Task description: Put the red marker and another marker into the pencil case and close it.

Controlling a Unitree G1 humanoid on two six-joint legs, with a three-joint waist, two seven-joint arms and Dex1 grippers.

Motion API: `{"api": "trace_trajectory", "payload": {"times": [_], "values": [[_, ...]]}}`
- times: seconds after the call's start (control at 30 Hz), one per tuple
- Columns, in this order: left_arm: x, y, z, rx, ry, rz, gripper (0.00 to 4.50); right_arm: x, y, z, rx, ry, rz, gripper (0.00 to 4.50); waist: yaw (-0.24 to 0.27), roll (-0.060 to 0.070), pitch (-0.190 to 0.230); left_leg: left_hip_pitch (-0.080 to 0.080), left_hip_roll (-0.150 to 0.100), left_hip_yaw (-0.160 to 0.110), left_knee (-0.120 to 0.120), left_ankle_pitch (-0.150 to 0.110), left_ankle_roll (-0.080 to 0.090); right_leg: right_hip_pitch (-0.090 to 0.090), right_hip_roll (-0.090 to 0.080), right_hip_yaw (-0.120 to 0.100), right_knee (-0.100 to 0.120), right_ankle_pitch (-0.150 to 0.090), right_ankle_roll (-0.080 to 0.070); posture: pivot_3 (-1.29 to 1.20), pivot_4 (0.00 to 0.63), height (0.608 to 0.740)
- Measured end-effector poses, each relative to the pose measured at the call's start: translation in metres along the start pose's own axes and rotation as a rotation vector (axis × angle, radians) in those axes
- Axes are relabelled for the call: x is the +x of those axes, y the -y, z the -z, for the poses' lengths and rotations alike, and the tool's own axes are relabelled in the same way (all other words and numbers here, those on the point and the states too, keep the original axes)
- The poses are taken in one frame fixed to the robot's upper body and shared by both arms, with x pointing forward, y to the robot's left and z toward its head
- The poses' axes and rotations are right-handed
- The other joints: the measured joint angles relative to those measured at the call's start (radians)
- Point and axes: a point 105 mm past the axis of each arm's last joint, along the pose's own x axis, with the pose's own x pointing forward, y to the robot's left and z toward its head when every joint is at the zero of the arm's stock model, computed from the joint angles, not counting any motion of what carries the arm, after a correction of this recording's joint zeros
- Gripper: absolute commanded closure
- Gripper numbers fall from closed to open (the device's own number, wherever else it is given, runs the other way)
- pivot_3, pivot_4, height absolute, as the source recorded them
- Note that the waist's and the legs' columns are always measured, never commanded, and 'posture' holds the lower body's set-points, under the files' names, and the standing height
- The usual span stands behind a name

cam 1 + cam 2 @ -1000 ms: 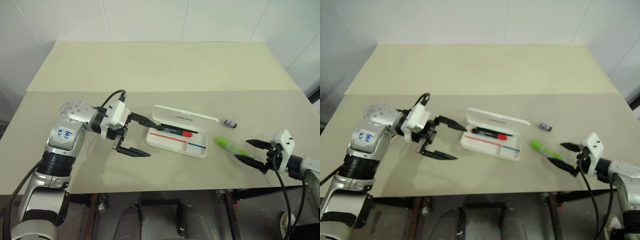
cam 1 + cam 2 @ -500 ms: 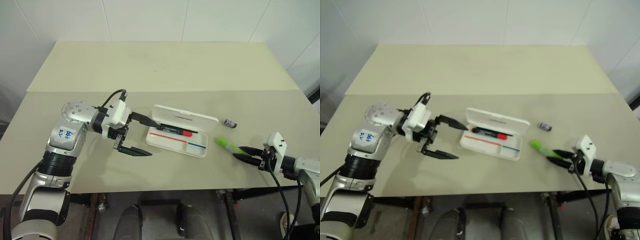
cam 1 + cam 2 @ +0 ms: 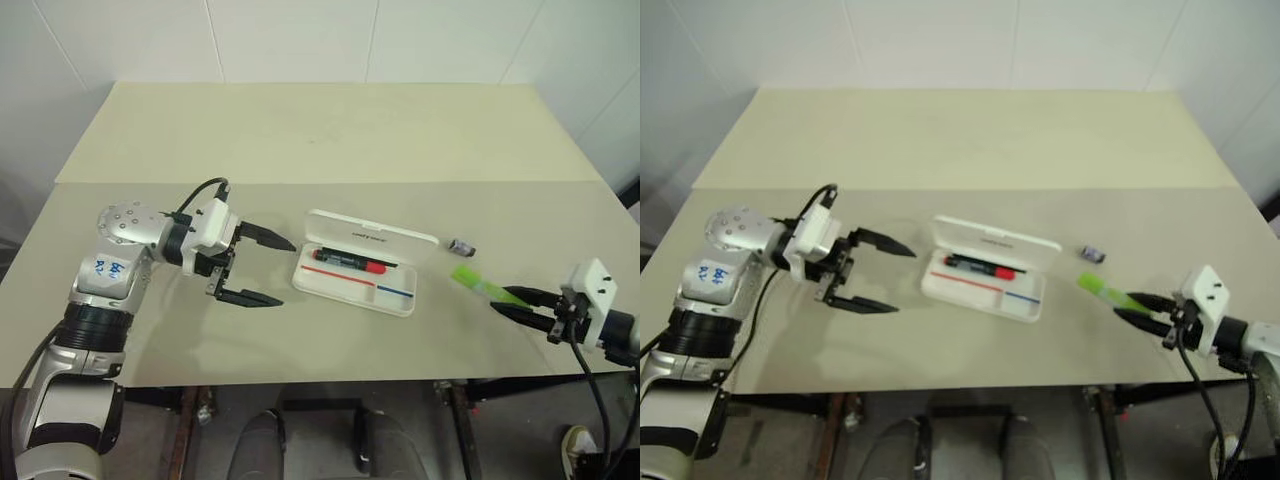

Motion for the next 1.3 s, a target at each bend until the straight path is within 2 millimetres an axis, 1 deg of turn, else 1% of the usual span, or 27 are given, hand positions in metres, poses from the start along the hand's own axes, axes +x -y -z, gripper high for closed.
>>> {"api": "trace_trajectory", "payload": {"times": [0.07, 0.13, 0.27, 0.37, 0.53, 0.63, 0.7, 0.83, 0.97, 1.17, 1.3], "values": [[-0.003, 0.001, 0.005, -0.012, -0.004, -0.010, 0.00, 0.005, -0.016, -0.009, 0.003, 0.013, -0.049, 3.40, -0.001, 0.000, 0.000, 0.000, 0.000, 0.000, 0.000, 0.000, 0.000, 0.000, 0.000, 0.000, 0.000, -0.001, -0.002, 0.00, 0.150, 0.740], [-0.005, 0.003, 0.010, -0.026, -0.012, -0.016, 0.00, 0.012, -0.032, -0.023, -0.006, 0.041, -0.100, 3.40, -0.003, 0.000, 0.000, 0.000, 0.000, 0.000, 0.000, 0.000, 0.000, 0.000, 0.000, 0.001, 0.000, -0.002, -0.004, 0.00, 0.150, 0.740], [-0.013, 0.002, 0.014, -0.030, -0.030, -0.038, 0.00, 0.040, -0.066, -0.055, -0.023, 0.147, -0.223, 3.40, -0.003, 0.000, 0.000, 0.000, 0.000, 0.000, 0.000, 0.000, 0.000, 0.000, 0.000, 0.001, -0.002, -0.001, -0.005, 0.00, 0.150, 0.740], [-0.016, 0.002, 0.014, -0.024, -0.033, -0.050, 0.00, 0.059, -0.082, -0.067, -0.016, 0.191, -0.278, 3.40, -0.002, 0.000, 0.000, -0.001, 0.000, 0.000, 0.000, 0.000, 0.000, 0.000, 0.000, 0.001, -0.004, -0.001, -0.005, 0.00, 0.150, 0.740], [-0.019, 0.004, 0.016, -0.027, -0.046, -0.056, 0.00, 0.087, -0.100, -0.079, -0.028, 0.233, -0.379, 3.40, 0.000, 0.000, 0.000, -0.003, 0.000, 0.000, -0.001, -0.001, 0.001, -0.003, 0.000, 0.001, -0.004, -0.001, -0.005, 0.00, 0.150, 0.740], [-0.020, 0.009, 0.020, -0.038, -0.059, -0.051, 0.00, 0.112, -0.103, -0.076, -0.025, 0.230, -0.422, 3.40, -0.004, 0.000, 0.000, -0.005, 0.000, 0.001, -0.001, -0.001, 0.001, -0.005, 0.000, 0.001, -0.002, -0.001, -0.005, 0.00, 0.150, 0.740], [-0.020, 0.010, 0.019, -0.036, -0.062, -0.048, 0.00, 0.123, -0.101, -0.073, -0.031, 0.220, -0.434, 3.40, -0.002, 0.000, 0.000, -0.007, 0.000, 0.001, 0.000, -0.001, 0.001, -0.007, 0.000, 0.001, 0.000, 0.000, -0.004, 0.00, 0.150, 0.740], [-0.019, 0.011, 0.018, -0.024, -0.067, -0.039, 0.00, 0.145, -0.094, -0.075, -0.082, 0.221, -0.461, 3.40, -0.003, 0.000, 0.000, -0.007, 0.000, 0.001, 0.000, -0.001, 0.001, -0.008, 0.000, 0.001, 0.001, 0.000, -0.003, 0.00, 0.150, 0.740], [-0.017, 0.015, 0.020, -0.032, -0.066, -0.033, 0.00, 0.165, -0.090, -0.073, -0.105, 0.208, -0.486, 3.40, -0.003, 0.000, 0.000, -0.007, 0.000, 0.001, 0.000, 0.000, 0.001, -0.009, 0.000, 0.001, 0.003, 0.001, -0.001, 0.00, 0.150, 0.740], [-0.014, 0.017, 0.019, -0.030, -0.065, -0.025, 0.00, 0.181, -0.092, -0.078, -0.141, 0.217, -0.523, 3.40, -0.003, 0.000, 0.000, -0.007, 0.000, 0.001, 0.000, -0.001, 0.000, -0.011, 0.000, 0.000, 0.009, 0.003, 0.005, 0.00, 0.150, 0.740], [-0.014, 0.017, 0.020, -0.035, -0.065, -0.031, 0.00, 0.186, -0.093, -0.074, -0.130, 0.201, -0.533, 3.40, -0.003, 0.000, 0.000, -0.007, 0.000, 0.001, 0.000, 0.000, 0.000, -0.011, 0.001, 0.000, 0.011, 0.003, 0.006, 0.00, 0.150, 0.740]]}}
